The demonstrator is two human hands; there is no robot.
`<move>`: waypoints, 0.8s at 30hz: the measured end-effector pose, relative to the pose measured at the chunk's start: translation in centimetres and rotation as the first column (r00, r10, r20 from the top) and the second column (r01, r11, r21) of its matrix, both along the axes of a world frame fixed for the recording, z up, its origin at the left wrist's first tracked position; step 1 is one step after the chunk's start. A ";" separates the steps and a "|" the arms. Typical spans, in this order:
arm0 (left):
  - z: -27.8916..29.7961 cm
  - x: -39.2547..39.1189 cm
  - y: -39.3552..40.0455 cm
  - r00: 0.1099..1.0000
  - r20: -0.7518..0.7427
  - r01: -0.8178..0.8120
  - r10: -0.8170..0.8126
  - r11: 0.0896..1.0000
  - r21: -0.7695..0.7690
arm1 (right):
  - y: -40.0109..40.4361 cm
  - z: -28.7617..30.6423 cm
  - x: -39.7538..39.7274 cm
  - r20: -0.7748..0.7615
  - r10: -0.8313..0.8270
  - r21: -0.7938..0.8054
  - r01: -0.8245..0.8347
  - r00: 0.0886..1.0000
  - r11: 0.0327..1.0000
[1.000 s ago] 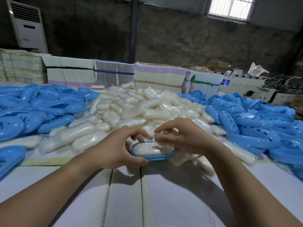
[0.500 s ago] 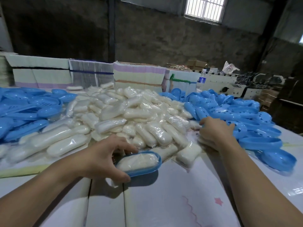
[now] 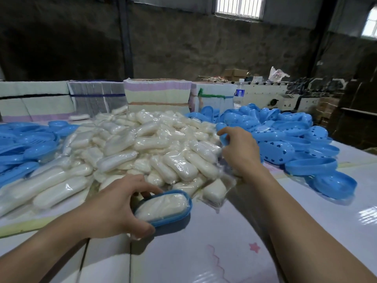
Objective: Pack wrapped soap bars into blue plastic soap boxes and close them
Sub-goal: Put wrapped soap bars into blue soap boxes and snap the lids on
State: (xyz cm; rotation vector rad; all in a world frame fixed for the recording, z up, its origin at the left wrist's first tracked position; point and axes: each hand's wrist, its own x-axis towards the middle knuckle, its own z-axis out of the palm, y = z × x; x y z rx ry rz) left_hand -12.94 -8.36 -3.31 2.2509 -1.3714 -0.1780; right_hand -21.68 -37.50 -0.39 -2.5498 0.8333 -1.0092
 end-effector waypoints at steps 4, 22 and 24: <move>0.0 0.0 -1.1 0.999 0.014 -0.051 0.052 0.998 -0.048 | 2.0 0.7 0.0 0.348 0.240 0.153 -0.307 0.906 0.939; -0.1 0.4 0.0 0.967 -0.218 -0.183 0.129 0.951 -0.248 | 7.9 0.8 0.0 0.217 0.724 0.473 -0.719 0.655 0.509; -0.1 0.3 0.2 0.957 -0.255 -0.202 0.135 0.944 -0.261 | 7.6 0.7 -0.2 0.013 0.738 0.312 -0.704 0.674 0.638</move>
